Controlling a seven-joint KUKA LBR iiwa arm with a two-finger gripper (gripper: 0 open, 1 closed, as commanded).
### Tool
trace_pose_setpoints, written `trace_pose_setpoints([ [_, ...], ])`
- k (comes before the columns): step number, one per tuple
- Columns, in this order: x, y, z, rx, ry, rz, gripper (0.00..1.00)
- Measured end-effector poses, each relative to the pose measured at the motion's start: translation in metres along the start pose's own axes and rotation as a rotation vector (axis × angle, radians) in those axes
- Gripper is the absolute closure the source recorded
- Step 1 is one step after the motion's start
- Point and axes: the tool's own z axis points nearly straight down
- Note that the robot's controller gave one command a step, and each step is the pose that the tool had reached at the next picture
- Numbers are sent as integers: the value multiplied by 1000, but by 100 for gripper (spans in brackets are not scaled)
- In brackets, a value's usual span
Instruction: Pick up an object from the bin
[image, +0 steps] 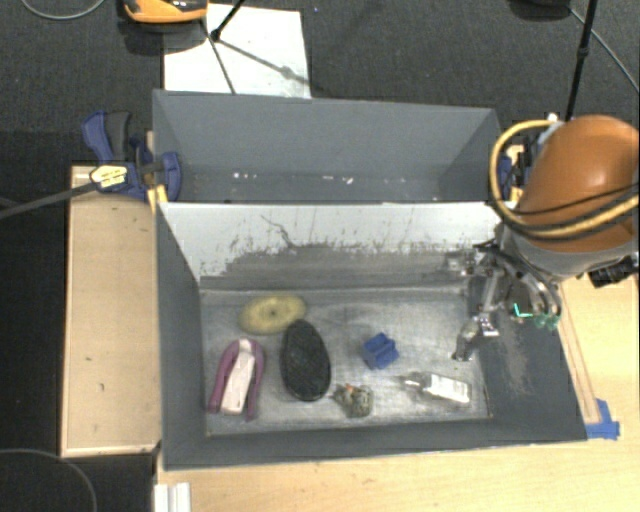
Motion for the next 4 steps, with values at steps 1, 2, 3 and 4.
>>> trace_pose_setpoints([
  [1, -50, 37, 158, 1, -6, -353, 0],
  [2, -30, 61, 155, 0, -4, -498, 0],
  [3, -32, 59, 153, 3, -8, -496, 100],
  [4, -21, 65, -9, 5, -16, -653, 100],
])
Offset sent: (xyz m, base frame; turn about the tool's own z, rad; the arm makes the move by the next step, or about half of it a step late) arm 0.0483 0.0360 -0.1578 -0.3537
